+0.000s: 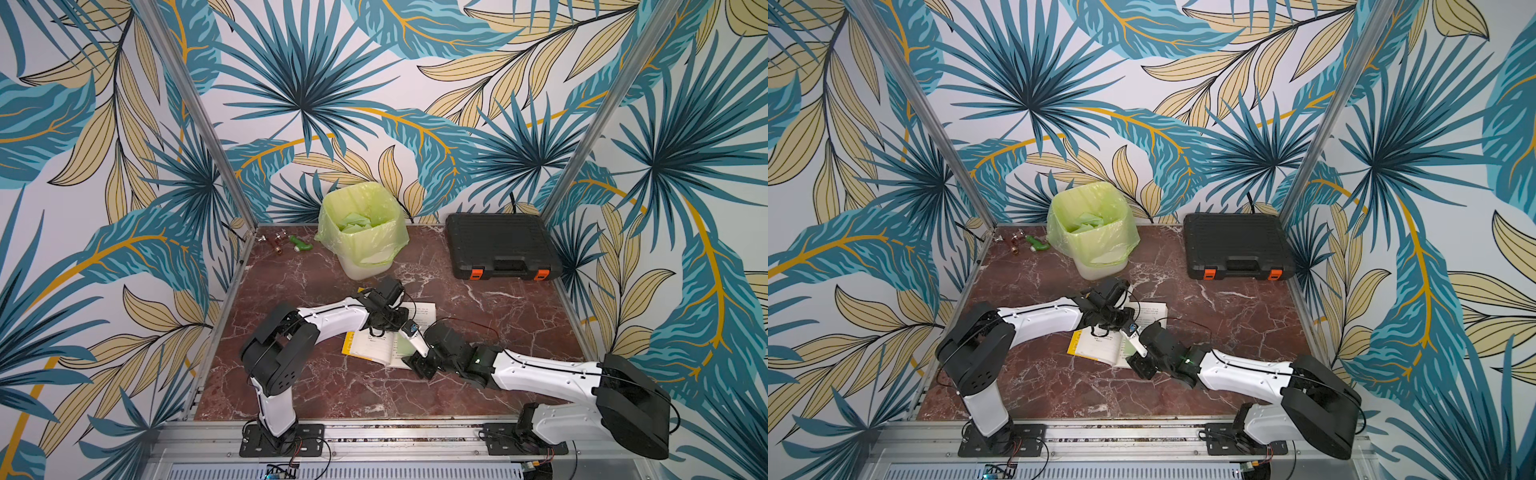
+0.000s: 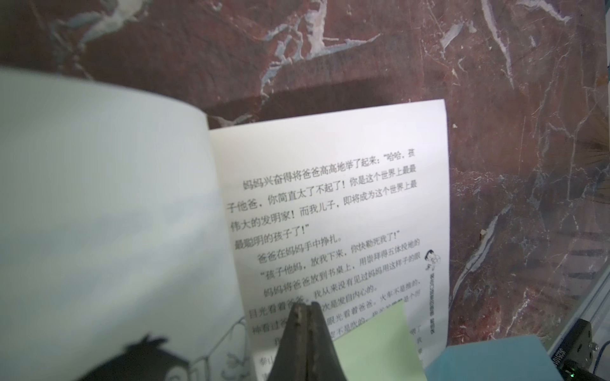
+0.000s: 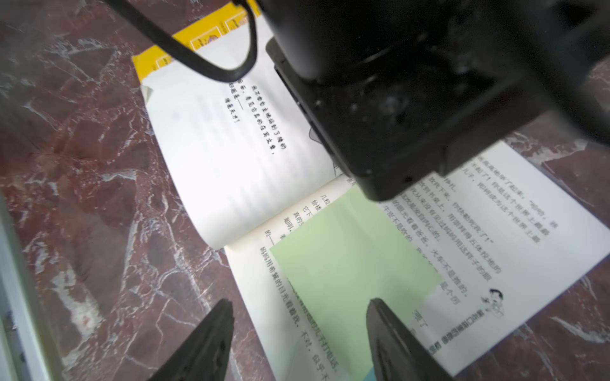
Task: Peel off the used sticky note
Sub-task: Tear off the note from the book.
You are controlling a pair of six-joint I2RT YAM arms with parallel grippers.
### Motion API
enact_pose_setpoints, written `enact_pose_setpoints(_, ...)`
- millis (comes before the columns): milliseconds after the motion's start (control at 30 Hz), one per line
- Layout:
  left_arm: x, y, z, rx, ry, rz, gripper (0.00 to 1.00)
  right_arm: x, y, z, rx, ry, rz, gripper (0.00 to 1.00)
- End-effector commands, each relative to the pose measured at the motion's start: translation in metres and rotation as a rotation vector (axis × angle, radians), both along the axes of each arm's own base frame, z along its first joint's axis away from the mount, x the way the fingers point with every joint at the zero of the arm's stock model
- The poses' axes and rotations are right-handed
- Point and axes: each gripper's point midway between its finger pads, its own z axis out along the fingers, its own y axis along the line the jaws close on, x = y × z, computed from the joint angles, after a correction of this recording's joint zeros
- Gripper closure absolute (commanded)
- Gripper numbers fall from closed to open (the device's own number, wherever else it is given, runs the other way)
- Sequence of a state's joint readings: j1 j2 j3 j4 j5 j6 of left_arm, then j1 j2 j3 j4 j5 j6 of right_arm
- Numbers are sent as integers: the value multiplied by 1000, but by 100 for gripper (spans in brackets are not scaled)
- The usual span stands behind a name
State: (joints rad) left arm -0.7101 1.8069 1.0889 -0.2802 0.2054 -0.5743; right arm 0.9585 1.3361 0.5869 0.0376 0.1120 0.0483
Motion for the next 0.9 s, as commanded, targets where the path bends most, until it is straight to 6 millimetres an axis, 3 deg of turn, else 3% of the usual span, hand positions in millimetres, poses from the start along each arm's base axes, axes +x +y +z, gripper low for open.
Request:
enact_pose_setpoints(0,-3,-2,-5,-12,14,-5,97,14,-10,-11,-97,-101,-39,32)
enact_pose_setpoints(433,-2,3,-6,-21,24,15,97,24,-14,-35,-267,-158,-56,35)
enact_pose_setpoints(533,-1,4,-5,-26,24,20,97,26,-13,-38,-279,-162,-62,44)
enact_pose_setpoints(667,0,4,-1,-37,20,23,97,27,-13,-36,-267,-164,-76,64)
enact_pose_setpoints(867,1,6,1,-43,20,35,97,24,-13,-38,-244,-133,-82,84)
